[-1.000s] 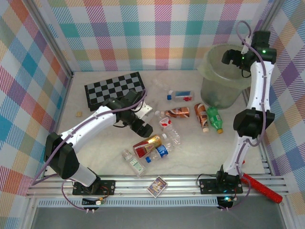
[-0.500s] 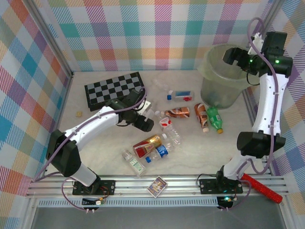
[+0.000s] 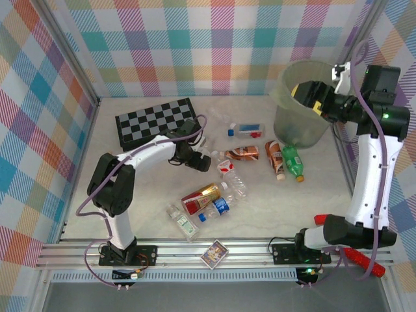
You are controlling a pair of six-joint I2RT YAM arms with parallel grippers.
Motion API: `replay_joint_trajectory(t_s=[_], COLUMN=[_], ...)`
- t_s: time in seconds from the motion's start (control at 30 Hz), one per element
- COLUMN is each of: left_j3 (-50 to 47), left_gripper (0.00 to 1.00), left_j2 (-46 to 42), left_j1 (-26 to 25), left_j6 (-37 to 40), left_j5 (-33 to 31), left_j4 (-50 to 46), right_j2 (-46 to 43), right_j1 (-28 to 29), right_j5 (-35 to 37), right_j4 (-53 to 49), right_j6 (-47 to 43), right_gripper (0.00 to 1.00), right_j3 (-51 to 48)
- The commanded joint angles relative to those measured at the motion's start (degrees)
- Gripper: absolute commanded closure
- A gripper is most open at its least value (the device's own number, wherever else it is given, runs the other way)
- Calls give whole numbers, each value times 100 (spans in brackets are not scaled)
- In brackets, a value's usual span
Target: Put the plastic bottles in the bin
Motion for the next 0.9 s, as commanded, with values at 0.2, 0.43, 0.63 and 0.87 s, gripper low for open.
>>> replay_joint_trajectory(t_s=[0.2, 0.43, 0.63, 0.87], left_j3=[102, -2, -145, -122], left_gripper=[17, 36, 44, 44], left_j2=[423, 440, 244, -378], left_j1=[116, 116, 125, 142], left_j6=[80, -39, -134, -244], left_j5=[-37, -54, -154, -233], left_j4=[272, 465, 564, 432], right_j2=[-583, -790, -743, -216], right_j1=[391, 1130, 1729, 2210], right_j5=[-1009, -591, -295, -134], right_j4=[621, 1306, 2374, 3264], right_j6=[162, 480, 1137, 1666], right_gripper=[5, 5, 5, 5], right_j3=[-1308, -2494, -3514, -3681])
